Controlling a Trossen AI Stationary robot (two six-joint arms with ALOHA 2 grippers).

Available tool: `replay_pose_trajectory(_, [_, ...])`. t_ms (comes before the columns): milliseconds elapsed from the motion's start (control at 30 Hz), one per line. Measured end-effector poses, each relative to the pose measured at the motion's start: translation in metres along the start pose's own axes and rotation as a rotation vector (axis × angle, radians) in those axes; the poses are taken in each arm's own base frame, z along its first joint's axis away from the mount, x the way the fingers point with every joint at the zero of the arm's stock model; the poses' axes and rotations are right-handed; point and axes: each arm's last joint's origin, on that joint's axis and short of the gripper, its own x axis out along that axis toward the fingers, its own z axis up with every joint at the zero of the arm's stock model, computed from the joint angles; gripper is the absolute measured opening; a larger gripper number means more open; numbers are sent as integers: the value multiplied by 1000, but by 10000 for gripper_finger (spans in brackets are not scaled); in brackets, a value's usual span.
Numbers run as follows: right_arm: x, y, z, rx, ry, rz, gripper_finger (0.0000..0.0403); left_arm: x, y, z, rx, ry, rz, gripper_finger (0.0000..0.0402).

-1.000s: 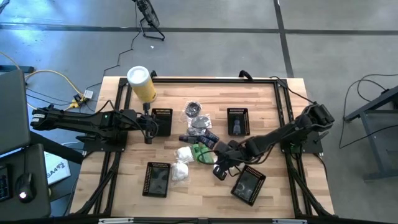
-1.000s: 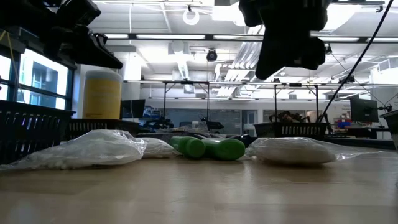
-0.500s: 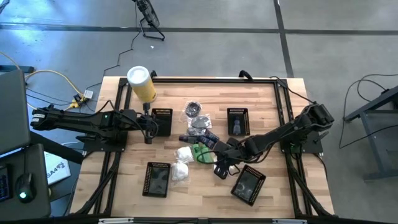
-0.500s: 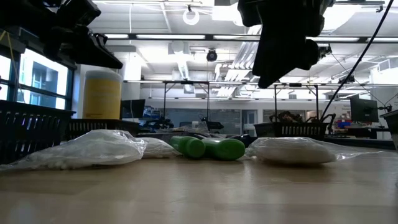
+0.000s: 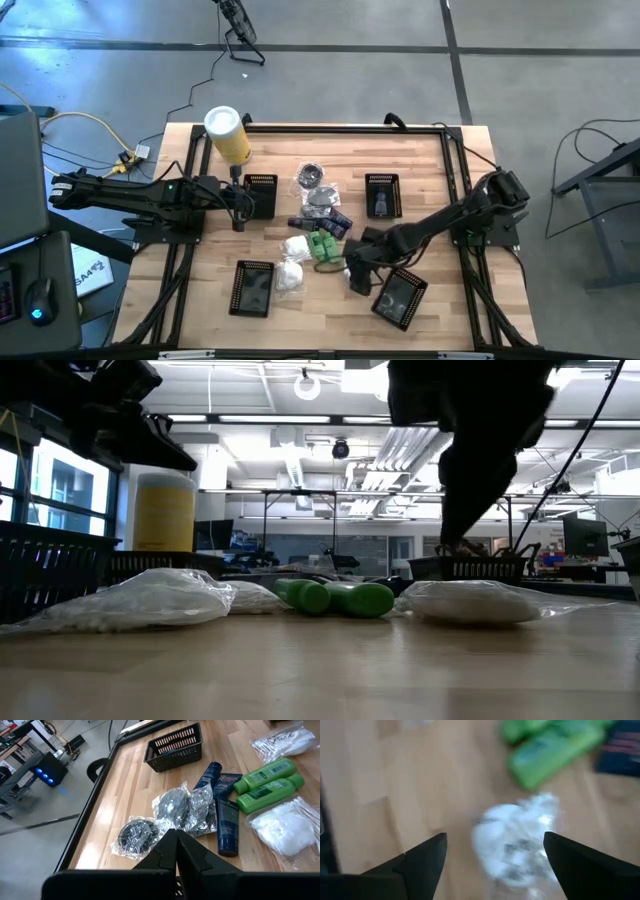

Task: Pick & Place Travel size toiletries
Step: Put the white cotton pack into the bottom right black basket

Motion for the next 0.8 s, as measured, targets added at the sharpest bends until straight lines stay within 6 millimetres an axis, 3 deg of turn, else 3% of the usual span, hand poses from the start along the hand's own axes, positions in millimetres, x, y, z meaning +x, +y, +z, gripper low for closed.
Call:
replay_pose_trajectory(333, [30, 2, -12, -99, 58, -73, 309, 0, -2, -5, 14, 49, -17, 0])
replay_pose_trajectory(800, [30, 2, -14, -92, 99, -52, 309, 0, -2, -5, 14, 48, -17, 0])
